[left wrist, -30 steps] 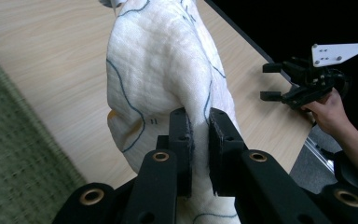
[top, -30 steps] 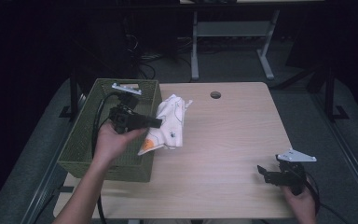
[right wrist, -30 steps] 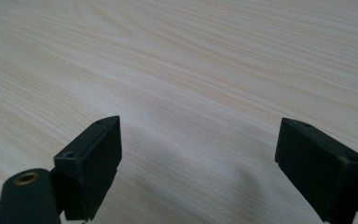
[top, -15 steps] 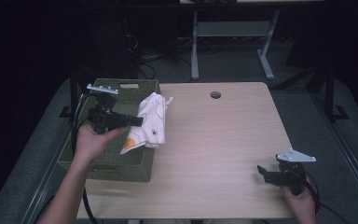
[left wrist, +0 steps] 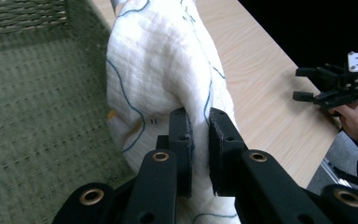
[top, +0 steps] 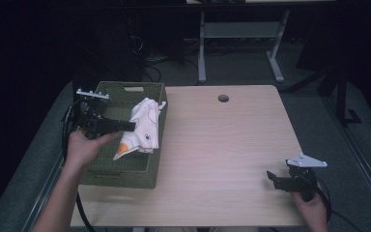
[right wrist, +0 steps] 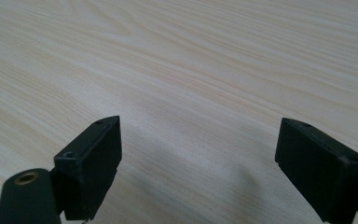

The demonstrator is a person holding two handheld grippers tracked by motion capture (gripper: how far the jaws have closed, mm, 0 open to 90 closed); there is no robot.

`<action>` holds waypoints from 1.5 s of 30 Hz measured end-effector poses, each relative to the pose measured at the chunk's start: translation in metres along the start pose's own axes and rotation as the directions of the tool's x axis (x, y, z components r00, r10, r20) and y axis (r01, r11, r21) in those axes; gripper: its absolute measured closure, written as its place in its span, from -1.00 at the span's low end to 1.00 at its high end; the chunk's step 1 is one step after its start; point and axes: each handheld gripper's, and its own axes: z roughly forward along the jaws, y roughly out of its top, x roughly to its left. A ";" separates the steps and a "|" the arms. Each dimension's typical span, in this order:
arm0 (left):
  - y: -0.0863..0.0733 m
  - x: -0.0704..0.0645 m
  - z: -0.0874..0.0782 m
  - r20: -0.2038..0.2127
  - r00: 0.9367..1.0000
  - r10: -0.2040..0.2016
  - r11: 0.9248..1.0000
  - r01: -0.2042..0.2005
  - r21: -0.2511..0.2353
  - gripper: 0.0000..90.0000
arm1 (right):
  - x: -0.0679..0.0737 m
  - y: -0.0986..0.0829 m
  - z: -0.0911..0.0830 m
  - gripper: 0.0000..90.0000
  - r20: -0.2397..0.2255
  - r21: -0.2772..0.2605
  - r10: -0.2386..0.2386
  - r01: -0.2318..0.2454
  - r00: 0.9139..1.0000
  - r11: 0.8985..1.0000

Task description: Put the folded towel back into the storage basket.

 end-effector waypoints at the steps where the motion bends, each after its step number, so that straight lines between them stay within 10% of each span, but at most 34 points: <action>1: -0.001 0.003 -0.001 0.000 1.000 -0.004 1.000 0.004 0.001 0.82 | 0.000 0.000 0.000 -0.68 0.000 0.000 -0.002 0.002 1.000 1.000; 35: -0.007 0.062 0.013 -0.070 0.998 -0.004 0.992 0.013 0.123 0.81 | -0.003 -0.001 -0.001 -0.68 0.019 0.005 0.017 -0.017 1.000 1.000; 39: -0.012 0.071 0.023 -0.217 0.975 0.037 0.984 0.003 0.181 0.41 | -0.003 -0.001 0.000 -0.68 0.020 0.007 0.016 -0.016 1.000 1.000; 45: -0.023 0.078 0.024 -0.222 0.975 -0.001 0.985 0.040 0.170 0.34 | -0.001 0.000 0.001 -0.68 0.010 0.000 0.016 -0.016 1.000 1.000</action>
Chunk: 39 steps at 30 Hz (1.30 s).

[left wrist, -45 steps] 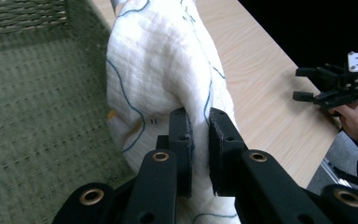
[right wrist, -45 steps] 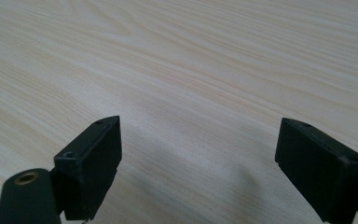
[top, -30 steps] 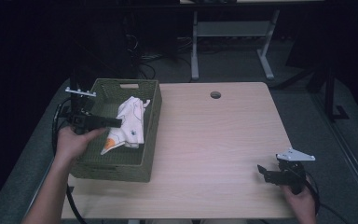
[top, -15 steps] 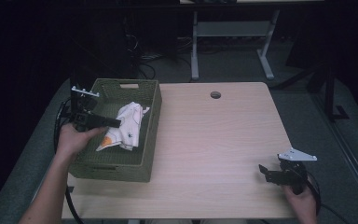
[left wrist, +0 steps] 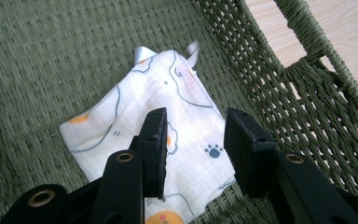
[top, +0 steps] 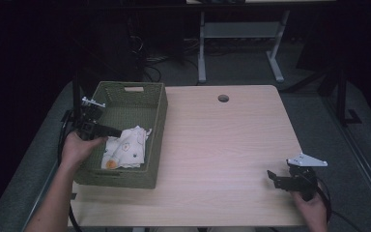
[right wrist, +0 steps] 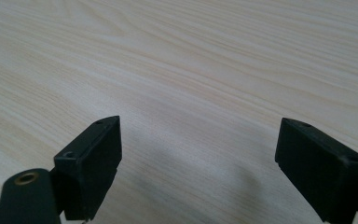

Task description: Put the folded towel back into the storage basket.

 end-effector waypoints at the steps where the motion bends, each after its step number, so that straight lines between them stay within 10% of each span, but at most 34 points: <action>1: -0.001 0.000 -0.001 0.003 1.000 -0.002 1.000 0.002 -0.006 0.34 | 0.001 0.000 0.000 -0.68 0.000 0.001 -0.001 0.001 1.000 1.000; 39: -0.012 -0.043 -0.016 0.132 0.990 0.041 0.989 -0.022 -0.147 0.25 | 0.004 0.001 0.002 -0.68 -0.018 -0.004 -0.009 0.009 1.000 1.000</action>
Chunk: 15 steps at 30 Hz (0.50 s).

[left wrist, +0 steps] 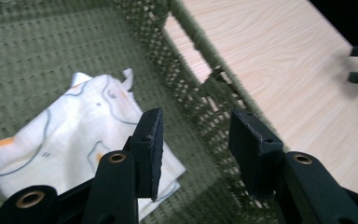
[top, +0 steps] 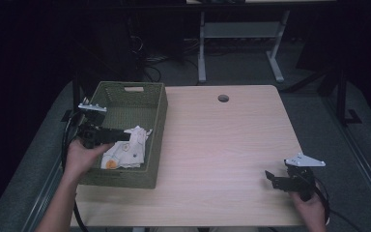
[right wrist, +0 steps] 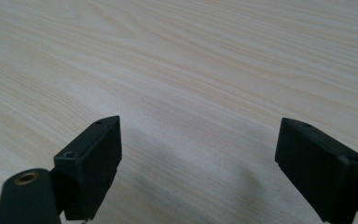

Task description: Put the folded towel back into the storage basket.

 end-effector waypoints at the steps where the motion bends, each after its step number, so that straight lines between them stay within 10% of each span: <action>1: 0.000 -0.002 0.000 0.003 1.000 -0.001 1.000 0.001 -0.006 0.25 | 0.000 0.000 0.000 -0.68 0.000 -0.001 0.000 0.000 1.000 1.000; 15: -0.006 -0.014 0.004 0.034 0.999 0.019 1.000 -0.018 -0.023 0.21 | 0.001 0.000 -0.003 -0.68 0.002 -0.013 0.011 -0.011 1.000 1.000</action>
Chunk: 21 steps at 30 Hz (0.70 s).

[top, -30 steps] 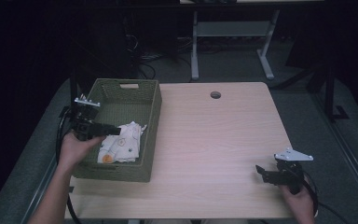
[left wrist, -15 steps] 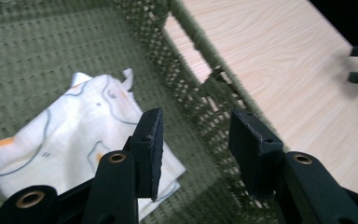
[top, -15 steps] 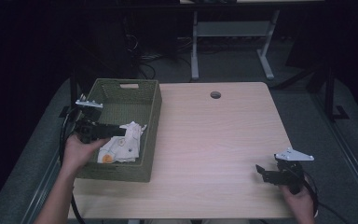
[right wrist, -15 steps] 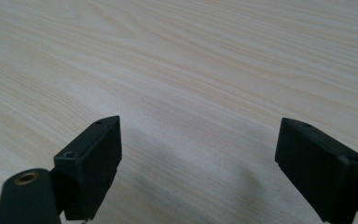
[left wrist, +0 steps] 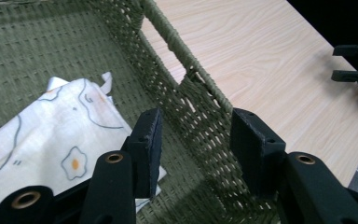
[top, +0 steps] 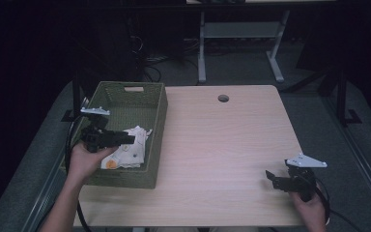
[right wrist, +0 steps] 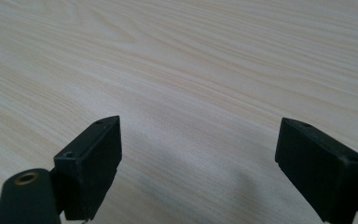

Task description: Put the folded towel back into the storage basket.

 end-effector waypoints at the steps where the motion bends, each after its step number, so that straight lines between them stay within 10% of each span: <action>1: 0.000 -0.001 0.001 0.004 1.000 0.001 1.000 -0.001 -0.002 0.21 | 0.000 0.000 0.000 -0.68 0.001 -0.001 -0.001 0.001 1.000 1.000; 21: 0.005 -0.029 0.013 0.066 0.997 0.046 0.999 -0.045 -0.019 0.16 | 0.000 0.000 -0.001 -0.68 -0.002 -0.002 -0.001 0.001 1.000 1.000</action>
